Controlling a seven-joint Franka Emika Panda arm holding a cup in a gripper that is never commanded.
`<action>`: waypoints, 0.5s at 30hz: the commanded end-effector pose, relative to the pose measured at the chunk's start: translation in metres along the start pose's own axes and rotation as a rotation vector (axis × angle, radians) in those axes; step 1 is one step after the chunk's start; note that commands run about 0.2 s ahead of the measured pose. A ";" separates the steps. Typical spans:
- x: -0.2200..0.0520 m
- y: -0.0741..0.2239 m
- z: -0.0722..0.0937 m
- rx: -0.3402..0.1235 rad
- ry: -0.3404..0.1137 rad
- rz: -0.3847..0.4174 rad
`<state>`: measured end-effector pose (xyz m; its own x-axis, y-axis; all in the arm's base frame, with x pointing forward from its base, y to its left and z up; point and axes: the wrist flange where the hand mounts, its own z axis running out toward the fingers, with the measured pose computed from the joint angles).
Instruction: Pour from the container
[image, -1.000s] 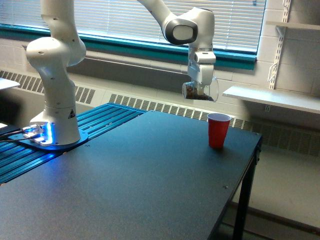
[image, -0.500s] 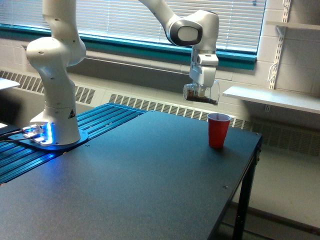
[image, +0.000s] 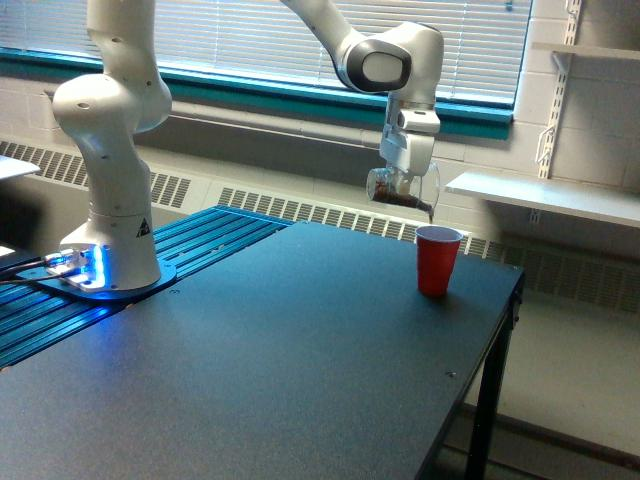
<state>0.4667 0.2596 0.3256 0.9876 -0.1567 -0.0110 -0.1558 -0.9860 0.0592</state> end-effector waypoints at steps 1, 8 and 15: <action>0.000 -0.005 -0.002 -0.018 -0.002 0.003; 0.000 -0.007 -0.002 -0.039 -0.019 -0.001; 0.002 -0.010 -0.002 -0.053 -0.030 -0.005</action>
<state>0.4692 0.2640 0.3248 0.9874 -0.1527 -0.0415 -0.1479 -0.9839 0.1003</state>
